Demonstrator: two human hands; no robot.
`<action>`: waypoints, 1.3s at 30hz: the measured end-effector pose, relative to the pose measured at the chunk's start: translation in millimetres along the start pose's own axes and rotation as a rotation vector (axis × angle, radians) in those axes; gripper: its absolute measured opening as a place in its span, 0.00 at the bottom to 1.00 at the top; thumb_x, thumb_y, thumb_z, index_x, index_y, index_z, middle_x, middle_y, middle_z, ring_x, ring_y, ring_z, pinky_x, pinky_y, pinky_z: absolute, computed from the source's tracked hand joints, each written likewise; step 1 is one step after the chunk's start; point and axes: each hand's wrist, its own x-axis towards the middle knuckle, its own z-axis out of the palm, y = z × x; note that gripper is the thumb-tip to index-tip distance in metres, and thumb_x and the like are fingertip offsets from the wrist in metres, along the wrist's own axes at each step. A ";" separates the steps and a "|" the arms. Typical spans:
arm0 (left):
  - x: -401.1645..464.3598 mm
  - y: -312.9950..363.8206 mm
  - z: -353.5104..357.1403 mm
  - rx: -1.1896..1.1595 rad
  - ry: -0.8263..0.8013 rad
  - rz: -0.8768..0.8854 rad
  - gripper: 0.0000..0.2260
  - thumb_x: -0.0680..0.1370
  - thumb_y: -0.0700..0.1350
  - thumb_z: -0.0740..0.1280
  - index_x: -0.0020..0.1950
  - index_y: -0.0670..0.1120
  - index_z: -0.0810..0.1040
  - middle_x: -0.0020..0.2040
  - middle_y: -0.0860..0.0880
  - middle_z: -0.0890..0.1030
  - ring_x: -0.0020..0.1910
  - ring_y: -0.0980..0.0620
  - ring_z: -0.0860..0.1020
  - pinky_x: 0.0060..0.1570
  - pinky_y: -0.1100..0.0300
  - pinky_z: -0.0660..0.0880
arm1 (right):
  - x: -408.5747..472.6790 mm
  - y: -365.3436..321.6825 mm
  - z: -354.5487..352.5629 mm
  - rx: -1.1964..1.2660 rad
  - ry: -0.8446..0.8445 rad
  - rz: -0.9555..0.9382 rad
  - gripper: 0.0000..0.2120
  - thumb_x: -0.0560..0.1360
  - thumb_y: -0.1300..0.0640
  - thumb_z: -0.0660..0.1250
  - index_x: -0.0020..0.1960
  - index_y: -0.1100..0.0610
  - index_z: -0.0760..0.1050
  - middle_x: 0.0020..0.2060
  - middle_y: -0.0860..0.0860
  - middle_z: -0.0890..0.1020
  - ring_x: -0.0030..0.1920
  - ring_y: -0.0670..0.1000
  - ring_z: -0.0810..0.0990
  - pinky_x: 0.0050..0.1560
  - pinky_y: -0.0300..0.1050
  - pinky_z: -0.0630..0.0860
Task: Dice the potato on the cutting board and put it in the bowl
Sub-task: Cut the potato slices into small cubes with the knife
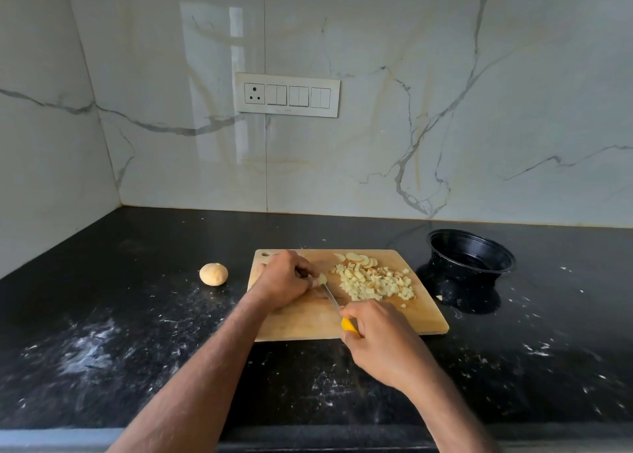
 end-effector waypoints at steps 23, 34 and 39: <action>-1.8 -7.2 -5.8 -0.210 0.087 -0.067 0.22 0.66 0.39 0.83 0.59 0.44 0.84 0.40 0.53 0.86 0.39 0.63 0.84 0.45 0.68 0.81 | 43.8 -17.5 31.9 0.015 0.161 0.032 0.15 0.79 0.52 0.68 0.66 0.51 0.79 0.53 0.45 0.85 0.44 0.42 0.78 0.36 0.28 0.67; -2.3 -3.1 -4.1 -0.198 0.103 -0.082 0.18 0.69 0.37 0.81 0.57 0.45 0.85 0.41 0.52 0.86 0.40 0.61 0.84 0.49 0.64 0.82 | 54.2 -11.4 26.6 0.037 0.029 0.053 0.17 0.79 0.51 0.69 0.67 0.49 0.77 0.57 0.47 0.82 0.53 0.49 0.80 0.49 0.45 0.78; -2.2 -3.6 -2.8 -0.208 0.099 -0.092 0.17 0.69 0.38 0.81 0.56 0.46 0.85 0.40 0.53 0.86 0.39 0.63 0.84 0.48 0.65 0.82 | 48.3 -10.6 25.4 0.038 0.027 0.050 0.18 0.79 0.50 0.69 0.68 0.50 0.76 0.59 0.46 0.82 0.53 0.48 0.81 0.49 0.40 0.76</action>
